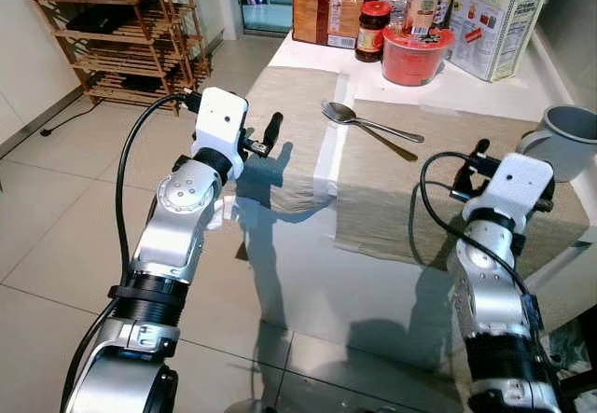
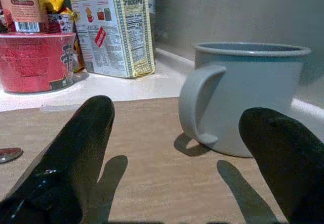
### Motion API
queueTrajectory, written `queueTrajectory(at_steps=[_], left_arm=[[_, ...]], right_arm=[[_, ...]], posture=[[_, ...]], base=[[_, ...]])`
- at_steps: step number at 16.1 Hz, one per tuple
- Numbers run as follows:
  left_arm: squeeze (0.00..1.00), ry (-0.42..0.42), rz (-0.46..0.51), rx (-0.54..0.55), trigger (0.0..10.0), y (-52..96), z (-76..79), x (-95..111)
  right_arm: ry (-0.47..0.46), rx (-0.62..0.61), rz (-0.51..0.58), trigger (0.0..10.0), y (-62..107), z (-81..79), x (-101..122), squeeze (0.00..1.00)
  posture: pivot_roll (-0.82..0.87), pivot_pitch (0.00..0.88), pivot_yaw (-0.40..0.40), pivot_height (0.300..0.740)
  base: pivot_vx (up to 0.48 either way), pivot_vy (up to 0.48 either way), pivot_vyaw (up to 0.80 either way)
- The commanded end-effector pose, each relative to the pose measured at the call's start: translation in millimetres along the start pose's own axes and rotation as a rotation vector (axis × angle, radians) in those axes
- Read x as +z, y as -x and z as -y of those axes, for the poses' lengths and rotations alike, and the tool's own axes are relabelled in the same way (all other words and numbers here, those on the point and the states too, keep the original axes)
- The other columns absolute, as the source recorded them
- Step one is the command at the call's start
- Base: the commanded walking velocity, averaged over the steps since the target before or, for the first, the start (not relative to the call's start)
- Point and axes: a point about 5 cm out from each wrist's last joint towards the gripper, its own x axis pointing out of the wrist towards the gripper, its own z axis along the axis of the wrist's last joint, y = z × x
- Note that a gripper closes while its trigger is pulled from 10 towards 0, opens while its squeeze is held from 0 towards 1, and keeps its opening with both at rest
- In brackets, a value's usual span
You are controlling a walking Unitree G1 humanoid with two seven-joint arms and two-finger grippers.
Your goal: Setting the table
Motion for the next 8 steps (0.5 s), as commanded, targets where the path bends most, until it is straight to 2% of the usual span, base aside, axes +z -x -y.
queueTrajectory(at_steps=[1,8], left_arm=[[0.00,-0.020,0.016,0.009,10.0,-1.2,-4.4,7],[0.00,-0.025,0.014,0.010,10.0,-0.6,-5.3,7]], right_arm=[[0.008,-0.011,-0.002,10.0,-2.5,1.4,0,0.00],[0.035,-0.033,-0.005,10.0,-19.6,4.1,-3,0.00]], posture=[[0.10,0.000,0.034,0.740],[0.10,0.000,0.035,0.740]], base=[[0.000,0.000,0.00],[0.000,0.000,0.00]])
